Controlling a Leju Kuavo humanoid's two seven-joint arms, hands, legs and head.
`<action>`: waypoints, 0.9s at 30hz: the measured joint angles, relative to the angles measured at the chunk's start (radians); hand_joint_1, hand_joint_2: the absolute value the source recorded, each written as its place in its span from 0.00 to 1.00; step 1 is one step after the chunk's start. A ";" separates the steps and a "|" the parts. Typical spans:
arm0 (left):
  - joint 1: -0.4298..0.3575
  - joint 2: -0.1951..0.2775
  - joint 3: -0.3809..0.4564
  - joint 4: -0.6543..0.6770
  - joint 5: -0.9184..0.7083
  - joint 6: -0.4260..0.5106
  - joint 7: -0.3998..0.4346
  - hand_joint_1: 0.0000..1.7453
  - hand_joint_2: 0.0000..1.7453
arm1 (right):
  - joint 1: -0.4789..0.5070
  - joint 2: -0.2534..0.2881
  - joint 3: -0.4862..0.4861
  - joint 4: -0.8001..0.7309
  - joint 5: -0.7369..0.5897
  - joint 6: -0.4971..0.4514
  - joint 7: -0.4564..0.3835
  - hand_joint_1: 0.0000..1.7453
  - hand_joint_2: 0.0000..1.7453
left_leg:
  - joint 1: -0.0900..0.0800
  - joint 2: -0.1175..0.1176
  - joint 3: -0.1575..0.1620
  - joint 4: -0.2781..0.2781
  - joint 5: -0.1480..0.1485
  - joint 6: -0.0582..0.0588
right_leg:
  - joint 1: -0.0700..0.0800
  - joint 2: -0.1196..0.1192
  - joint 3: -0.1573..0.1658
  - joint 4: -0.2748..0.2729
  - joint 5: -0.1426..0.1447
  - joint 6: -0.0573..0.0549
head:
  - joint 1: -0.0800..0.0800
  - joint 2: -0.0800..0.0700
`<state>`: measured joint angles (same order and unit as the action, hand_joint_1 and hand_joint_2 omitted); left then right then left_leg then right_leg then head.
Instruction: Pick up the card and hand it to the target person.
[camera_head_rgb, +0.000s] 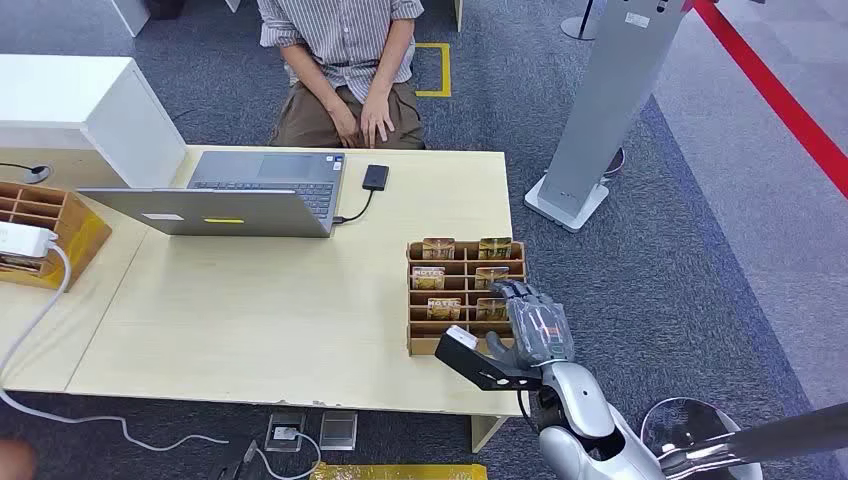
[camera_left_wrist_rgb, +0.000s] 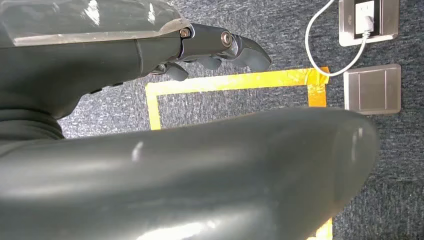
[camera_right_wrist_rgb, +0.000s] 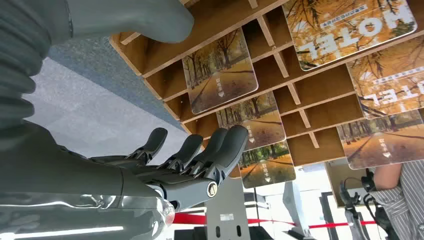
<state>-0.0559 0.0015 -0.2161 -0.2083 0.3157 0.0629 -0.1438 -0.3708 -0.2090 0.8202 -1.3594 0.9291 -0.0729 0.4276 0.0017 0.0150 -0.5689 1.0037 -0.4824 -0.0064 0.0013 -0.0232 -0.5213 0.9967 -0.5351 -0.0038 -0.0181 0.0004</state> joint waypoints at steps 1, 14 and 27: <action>0.000 0.000 0.000 0.000 0.000 0.000 0.000 0.00 0.00 | 0.000 0.000 0.000 0.001 0.000 -0.001 0.000 0.34 1.00 | 0.000 0.000 0.000 0.000 0.000 0.000 | 0.000 0.000 0.000 0.000 0.000 0.000 | 0.000 0.000; 0.000 0.000 -0.002 0.000 0.005 -0.002 0.000 0.00 0.00 | -0.002 0.000 0.001 0.031 -0.001 -0.007 0.000 0.76 1.00 | 0.000 0.000 0.000 0.000 0.000 0.000 | 0.000 0.000 0.000 0.000 0.000 0.000 | 0.000 0.000; 0.000 0.000 -0.008 0.000 0.015 -0.003 0.000 0.00 0.00 | -0.012 0.005 0.005 0.039 0.002 -0.017 0.000 0.77 1.00 | 0.000 0.000 0.000 0.000 0.000 0.000 | 0.000 0.000 0.000 0.000 0.000 0.000 | 0.000 0.000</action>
<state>-0.0558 0.0017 -0.2240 -0.2083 0.3307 0.0598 -0.1438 -0.3830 -0.2044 0.8248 -1.3201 0.9306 -0.0895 0.4280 0.0017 0.0151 -0.5687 1.0037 -0.4824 -0.0064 0.0012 -0.0232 -0.5212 0.9967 -0.5351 -0.0038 -0.0182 0.0006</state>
